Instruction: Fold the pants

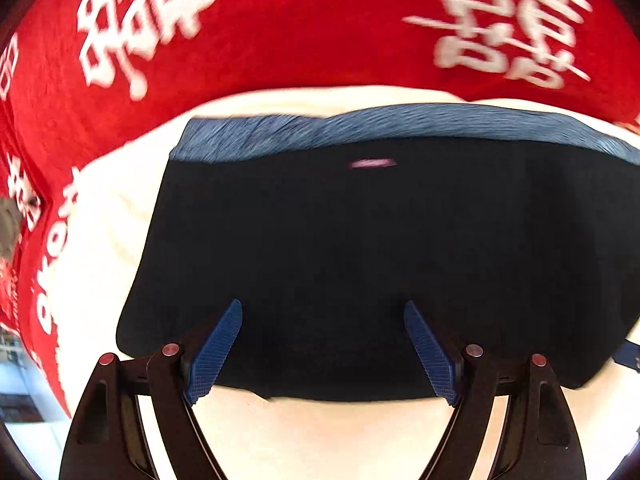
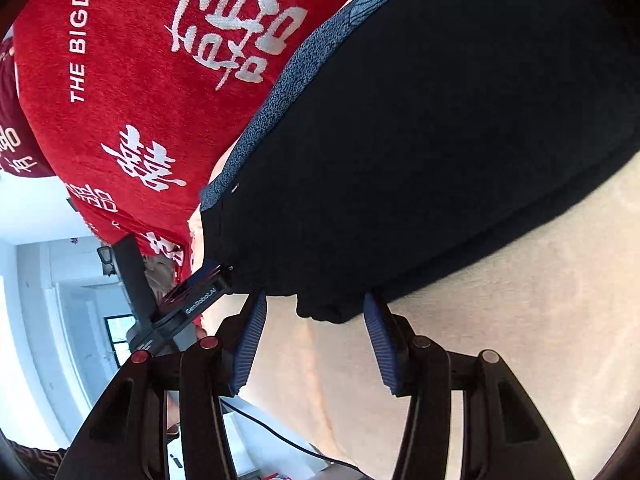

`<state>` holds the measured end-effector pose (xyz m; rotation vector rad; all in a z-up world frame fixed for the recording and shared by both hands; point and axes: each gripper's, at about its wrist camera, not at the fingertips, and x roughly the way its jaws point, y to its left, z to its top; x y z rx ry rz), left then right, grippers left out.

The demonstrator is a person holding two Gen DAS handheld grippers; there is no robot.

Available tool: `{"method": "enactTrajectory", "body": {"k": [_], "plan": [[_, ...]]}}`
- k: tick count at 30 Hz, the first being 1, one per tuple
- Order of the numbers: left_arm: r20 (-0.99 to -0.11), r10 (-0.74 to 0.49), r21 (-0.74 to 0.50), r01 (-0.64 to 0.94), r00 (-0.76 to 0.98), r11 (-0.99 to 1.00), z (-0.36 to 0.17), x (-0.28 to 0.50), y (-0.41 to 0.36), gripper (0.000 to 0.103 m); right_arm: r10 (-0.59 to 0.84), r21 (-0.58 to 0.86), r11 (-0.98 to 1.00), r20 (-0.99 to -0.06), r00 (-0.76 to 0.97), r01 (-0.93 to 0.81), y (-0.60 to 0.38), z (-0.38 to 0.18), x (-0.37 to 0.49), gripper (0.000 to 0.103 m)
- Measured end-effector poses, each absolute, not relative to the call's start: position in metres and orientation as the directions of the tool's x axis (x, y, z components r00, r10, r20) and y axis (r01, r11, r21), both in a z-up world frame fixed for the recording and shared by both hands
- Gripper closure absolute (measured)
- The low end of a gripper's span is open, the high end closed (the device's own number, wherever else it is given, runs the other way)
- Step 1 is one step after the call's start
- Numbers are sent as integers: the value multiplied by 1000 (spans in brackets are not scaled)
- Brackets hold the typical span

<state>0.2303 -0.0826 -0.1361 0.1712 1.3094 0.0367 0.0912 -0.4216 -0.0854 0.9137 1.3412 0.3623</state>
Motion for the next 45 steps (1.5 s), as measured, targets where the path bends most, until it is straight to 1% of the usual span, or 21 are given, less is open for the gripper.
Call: {"method": "enactTrajectory", "body": {"k": [5,6,7,8,12,14,16,19,23,27,30,33,35,36,37,38,39,41,43,44,45], "plan": [[-961,53,82,96,270,992,-143,232,-63,14,744,792,528,-605,282,306,-420,-103,104,48],[-964,37,65,98,262,993,-142,233,-60,14,766,806,489,-580,278,334,-420,-110,109,53],[-967,22,50,104,254,993,-141,233,-56,14,769,804,477,-577,274,354,-420,-113,113,65],[-968,21,49,108,249,993,-139,232,-51,14,749,786,506,-605,271,356,-420,-109,117,93],[-969,-27,3,120,246,993,-133,230,-24,14,699,758,603,-652,295,248,-415,-72,110,94],[-968,-27,14,159,250,987,-133,225,-21,14,636,686,686,-728,257,244,-409,-75,100,94],[-963,8,65,206,268,976,-135,219,-25,14,607,646,710,-763,221,280,-407,-92,92,94],[-962,26,79,189,270,979,-132,214,-28,14,630,674,664,-738,243,325,-413,-103,84,94],[-963,79,133,198,259,971,-117,206,-42,14,620,648,679,-758,205,345,-423,-90,79,77],[-961,-49,19,242,274,970,-91,191,-78,14,515,573,771,-818,257,278,-451,-52,79,77],[-955,-151,-65,315,255,947,-89,182,-125,14,414,489,841,-857,307,231,-471,-34,90,77],[-950,-185,-86,361,252,929,-101,182,-173,14,342,415,886,-887,310,209,-488,-34,103,77],[-955,-178,-92,333,237,938,-112,183,-193,14,305,367,912,-905,297,183,-496,-38,111,77],[-960,-165,-89,314,225,945,-119,185,-195,14,269,320,934,-922,279,158,-498,-42,115,81],[-957,-187,-118,292,220,949,-125,188,-191,10,226,268,954,-938,263,135,-501,-48,116,83],[-956,-189,-124,278,224,952,-128,190,-185,1,201,235,965,-946,255,111,-506,-54,116,89],[-956,-198,-135,276,216,952,-131,191,-179,0,223,256,962,-937,269,95,-513,-57,115,95],[-957,-222,-164,284,188,945,-131,191,-173,0,268,315,938,-923,276,144,-530,-59,114,99],[-968,-187,-134,287,167,948,-126,192,-172,0,283,357,899,-916,284,255,-546,-57,111,99],[-973,-167,-118,280,158,953,-122,194,-172,0,291,373,878,-913,286,301,-553,-54,110,93],[-975,-155,-107,274,160,956,-116,205,-174,0,297,384,867,-909,292,316,-557,-52,110,92]]}}
